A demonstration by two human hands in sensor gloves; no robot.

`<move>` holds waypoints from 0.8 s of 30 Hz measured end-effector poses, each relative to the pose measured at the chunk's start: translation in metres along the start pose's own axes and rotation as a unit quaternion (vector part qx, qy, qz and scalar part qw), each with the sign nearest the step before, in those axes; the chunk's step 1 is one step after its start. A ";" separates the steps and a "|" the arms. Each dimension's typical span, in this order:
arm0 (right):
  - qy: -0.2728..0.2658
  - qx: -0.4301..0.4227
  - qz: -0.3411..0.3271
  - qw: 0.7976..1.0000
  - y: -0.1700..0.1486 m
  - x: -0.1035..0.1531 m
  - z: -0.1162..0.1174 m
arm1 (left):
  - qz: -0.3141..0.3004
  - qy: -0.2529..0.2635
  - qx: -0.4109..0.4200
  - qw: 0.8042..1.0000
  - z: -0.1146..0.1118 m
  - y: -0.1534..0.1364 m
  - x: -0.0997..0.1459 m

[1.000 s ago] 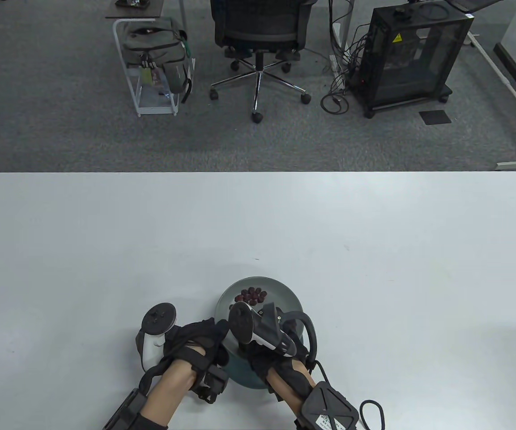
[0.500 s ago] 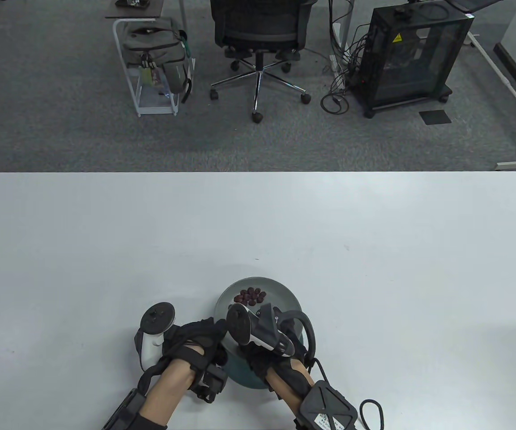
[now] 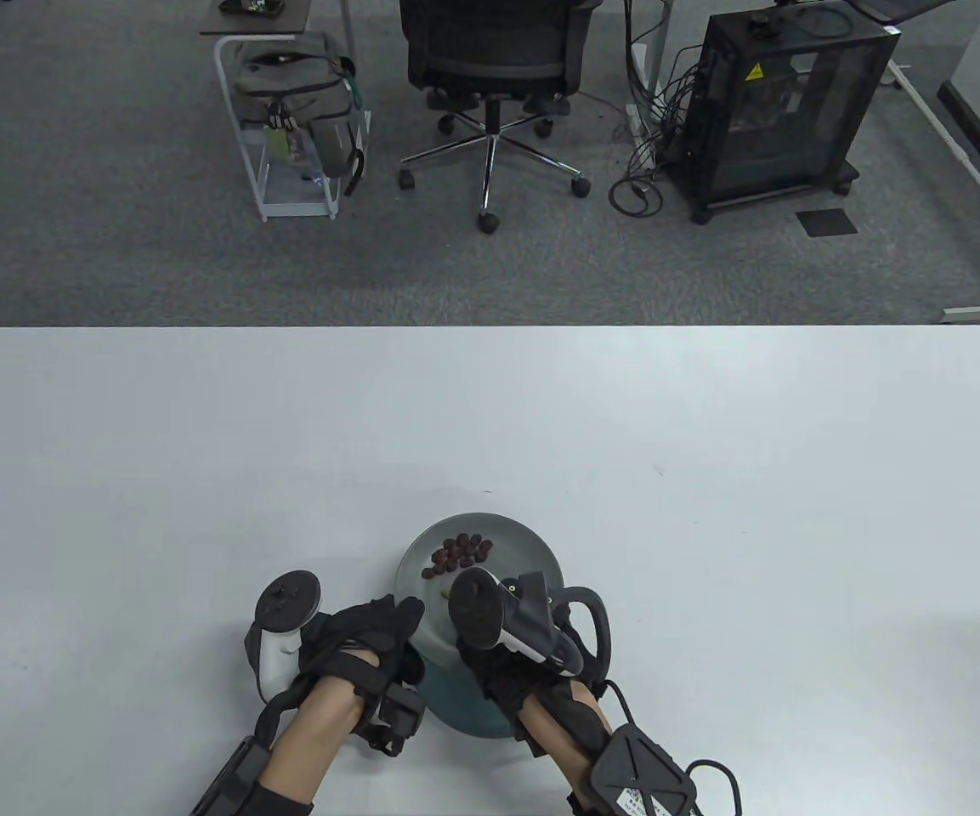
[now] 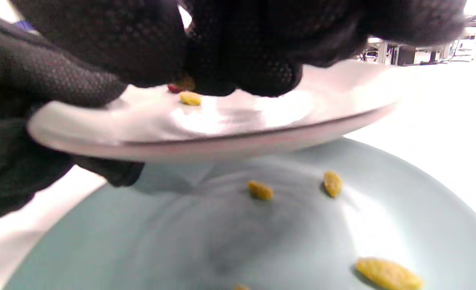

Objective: Pick raisins with hand pinch into plate

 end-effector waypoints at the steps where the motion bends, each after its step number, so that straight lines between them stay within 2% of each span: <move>1: 0.001 0.005 -0.003 1.000 0.000 0.001 -0.003 | 0.001 0.005 0.003 1.000 0.003 -0.001 -0.001; 8: -0.008 -0.006 -0.011 1.000 0.002 0.006 -0.012 | 0.002 0.045 0.027 0.999 0.023 -0.003 -0.001; 15: 0.007 -0.002 -0.015 1.000 0.005 0.007 -0.007 | 0.008 0.074 0.062 0.995 0.044 -0.009 -0.001; 18: 0.022 0.007 -0.017 1.000 0.007 0.005 0.001 | 0.007 0.084 0.080 0.993 0.051 -0.010 0.000; 24: 0.079 0.035 -0.024 0.996 0.015 -0.001 0.033 | 0.001 0.108 0.085 0.990 0.063 -0.007 0.003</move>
Point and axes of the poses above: the tracker on the back of each hand, its own y axis roughly to the thumb side, its own x axis roughly from the fingertips to the wrist, z = x × y, the point moved 3 cm from there along -x, roughly from the wrist to the fingertips, and after that the axes turned 4 degrees about -y, right-handed, at the moved point
